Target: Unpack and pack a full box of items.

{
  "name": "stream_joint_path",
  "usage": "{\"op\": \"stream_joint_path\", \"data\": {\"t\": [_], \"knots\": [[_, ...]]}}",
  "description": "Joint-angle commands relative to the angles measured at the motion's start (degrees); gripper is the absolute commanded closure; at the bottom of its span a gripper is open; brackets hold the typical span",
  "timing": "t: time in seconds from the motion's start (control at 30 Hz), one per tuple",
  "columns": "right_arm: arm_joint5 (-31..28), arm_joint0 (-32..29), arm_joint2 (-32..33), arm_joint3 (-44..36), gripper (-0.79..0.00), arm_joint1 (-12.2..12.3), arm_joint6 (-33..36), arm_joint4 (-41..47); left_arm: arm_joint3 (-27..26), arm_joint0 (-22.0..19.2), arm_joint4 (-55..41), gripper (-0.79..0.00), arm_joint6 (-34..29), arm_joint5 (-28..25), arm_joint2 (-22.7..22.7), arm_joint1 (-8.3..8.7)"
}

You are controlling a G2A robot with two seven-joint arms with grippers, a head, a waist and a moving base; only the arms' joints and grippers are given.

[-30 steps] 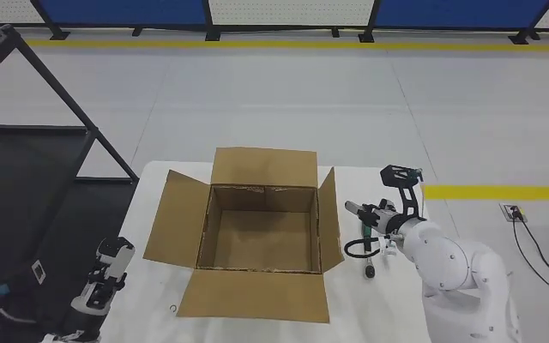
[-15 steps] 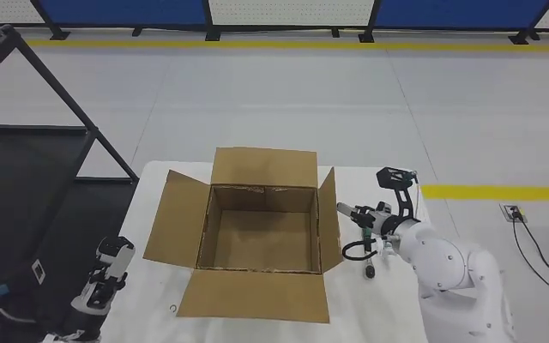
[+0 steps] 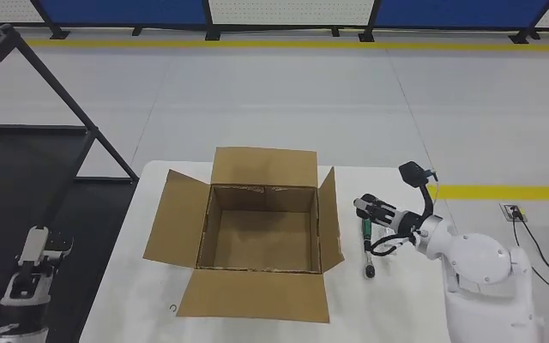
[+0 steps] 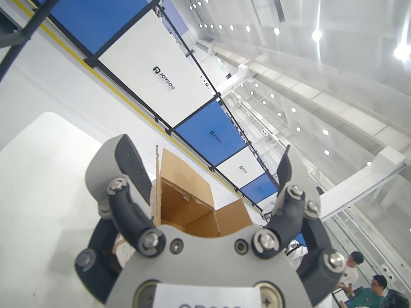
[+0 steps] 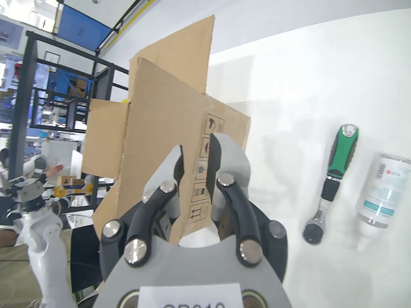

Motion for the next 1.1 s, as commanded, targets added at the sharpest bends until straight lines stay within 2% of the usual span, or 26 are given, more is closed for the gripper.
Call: {"op": "stream_joint_path", "data": {"t": [0.0,0.27,0.63,1.07], "knots": [[-1.04,0.17,0.09,0.49,0.0,0.27,1.52,1.83,0.89,-0.47,-0.53,-0.785,-0.18,0.75,-0.72,0.07],[1.33,2.54,-6.8,6.4,0.0,0.94,0.88,-6.29,2.36,-1.92,-0.86,-0.785,-1.2,1.16,-1.06,0.28],[-2.83,4.77,-12.56,19.26,0.0,0.66,-2.54,3.28,3.12,-2.19,-1.73,-0.785,-1.81,0.47,-0.64,0.31],[-3.9,7.02,-15.92,22.18,0.0,1.18,-5.26,4.22,3.15,-1.15,-2.37,-0.785,-1.34,-0.08,-1.08,0.19]]}}
